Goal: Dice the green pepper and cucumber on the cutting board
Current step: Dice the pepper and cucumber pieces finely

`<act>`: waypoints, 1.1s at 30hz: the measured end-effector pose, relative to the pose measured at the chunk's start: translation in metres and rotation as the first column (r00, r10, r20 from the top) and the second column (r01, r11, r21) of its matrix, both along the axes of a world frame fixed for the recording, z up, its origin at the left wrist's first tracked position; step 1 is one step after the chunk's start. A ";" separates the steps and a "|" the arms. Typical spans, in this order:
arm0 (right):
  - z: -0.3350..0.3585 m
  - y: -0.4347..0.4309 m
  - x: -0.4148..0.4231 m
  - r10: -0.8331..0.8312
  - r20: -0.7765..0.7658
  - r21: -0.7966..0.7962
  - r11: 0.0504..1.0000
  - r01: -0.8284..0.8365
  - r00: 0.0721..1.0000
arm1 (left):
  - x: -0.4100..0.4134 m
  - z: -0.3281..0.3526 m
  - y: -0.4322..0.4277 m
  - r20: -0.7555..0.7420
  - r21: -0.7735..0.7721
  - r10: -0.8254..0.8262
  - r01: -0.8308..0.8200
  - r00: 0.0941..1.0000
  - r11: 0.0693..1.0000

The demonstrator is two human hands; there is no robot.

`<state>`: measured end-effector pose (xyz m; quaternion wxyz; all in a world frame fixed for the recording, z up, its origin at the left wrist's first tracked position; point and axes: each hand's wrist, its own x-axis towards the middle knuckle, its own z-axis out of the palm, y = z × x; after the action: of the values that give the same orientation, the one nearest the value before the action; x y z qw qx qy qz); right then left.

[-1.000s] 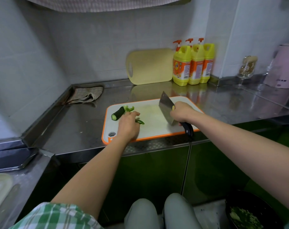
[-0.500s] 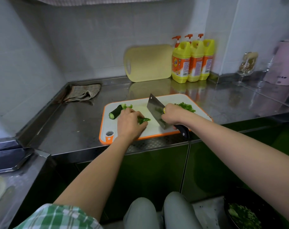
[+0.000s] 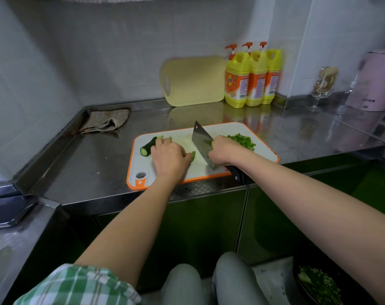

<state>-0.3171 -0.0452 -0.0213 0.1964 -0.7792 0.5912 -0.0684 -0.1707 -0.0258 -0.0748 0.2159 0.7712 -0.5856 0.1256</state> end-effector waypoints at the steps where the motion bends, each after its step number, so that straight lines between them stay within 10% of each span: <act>1: 0.000 0.000 0.001 -0.004 -0.007 0.001 1.000 0.004 1.000 | 0.001 -0.001 0.000 -0.008 -0.005 0.014 -0.014 1.000 1.000; 27: -0.002 0.001 0.000 -0.009 -0.018 -0.021 1.000 0.009 1.000 | 0.007 -0.007 0.007 -0.040 -0.081 -0.173 0.170 0.984 0.982; 33: -0.004 -0.006 -0.016 -0.014 0.152 -0.053 0.998 0.022 0.988 | -0.001 -0.007 0.002 0.097 -0.116 -0.413 0.422 0.906 0.899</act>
<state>-0.3331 -0.0509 -0.0249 0.2189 -0.7715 0.5794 -0.1454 -0.1719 -0.0239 -0.0820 0.2686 0.6063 -0.7348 0.1426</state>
